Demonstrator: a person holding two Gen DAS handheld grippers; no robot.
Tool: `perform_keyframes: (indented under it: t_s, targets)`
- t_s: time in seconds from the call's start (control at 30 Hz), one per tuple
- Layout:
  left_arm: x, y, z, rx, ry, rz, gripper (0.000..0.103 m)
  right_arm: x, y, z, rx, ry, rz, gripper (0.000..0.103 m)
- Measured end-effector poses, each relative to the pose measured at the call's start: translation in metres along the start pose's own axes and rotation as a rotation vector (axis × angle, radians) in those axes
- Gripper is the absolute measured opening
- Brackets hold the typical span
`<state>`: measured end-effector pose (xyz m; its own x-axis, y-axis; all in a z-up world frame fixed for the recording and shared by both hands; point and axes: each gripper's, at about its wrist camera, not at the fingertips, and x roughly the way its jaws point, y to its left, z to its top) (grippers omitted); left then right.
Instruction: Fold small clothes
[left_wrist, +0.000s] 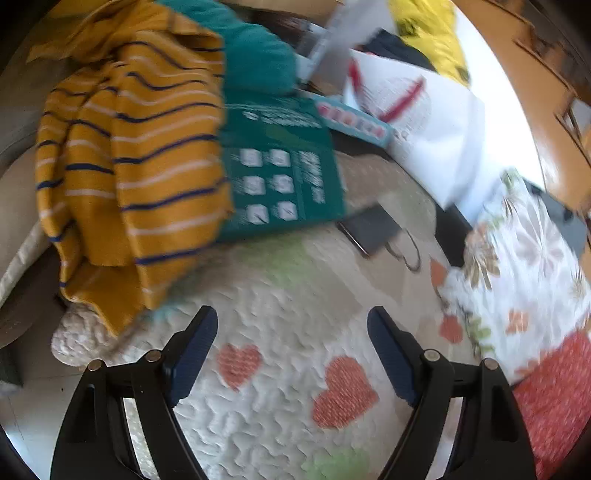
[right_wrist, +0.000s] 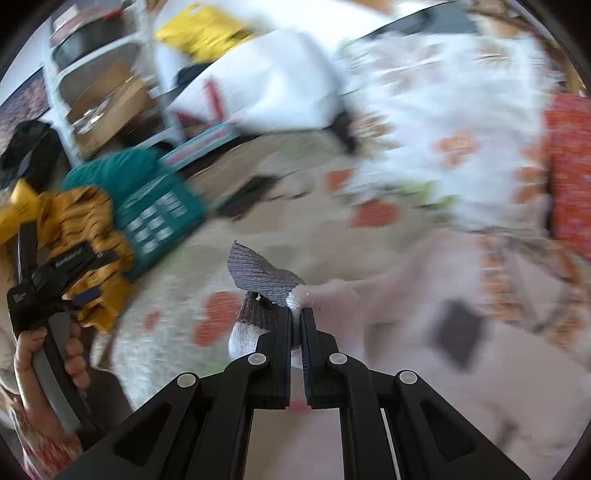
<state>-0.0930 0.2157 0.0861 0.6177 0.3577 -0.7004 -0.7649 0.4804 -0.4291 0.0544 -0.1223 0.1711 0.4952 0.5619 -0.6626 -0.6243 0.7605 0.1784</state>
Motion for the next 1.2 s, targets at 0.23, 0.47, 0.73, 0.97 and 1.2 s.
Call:
perform_keyframes:
  t_s: [0.23, 0.47, 0.73, 0.97, 1.2]
  targets:
    - [0.005, -0.062, -0.043, 0.179, 0.055, -0.073, 0.082, -0.058, -0.132, -0.034, 0.120, 0.027, -0.248, 0.006]
    - [0.029, -0.124, -0.103, 0.275, 0.247, -0.211, 0.082, -0.085, -0.220, -0.093, 0.341, 0.070, -0.336, 0.014]
    - [0.062, -0.198, -0.177, 0.414, 0.419, -0.333, 0.082, -0.069, -0.229, -0.098, 0.340, 0.026, -0.270, 0.053]
    - [0.096, -0.243, -0.220, 0.577, 0.491, -0.314, 0.082, -0.005, -0.215, -0.089, 0.221, 0.121, -0.277, 0.059]
    - [0.113, -0.250, -0.234, 0.608, 0.491, -0.231, 0.048, 0.011, -0.229, -0.091, 0.216, 0.129, -0.408, 0.013]
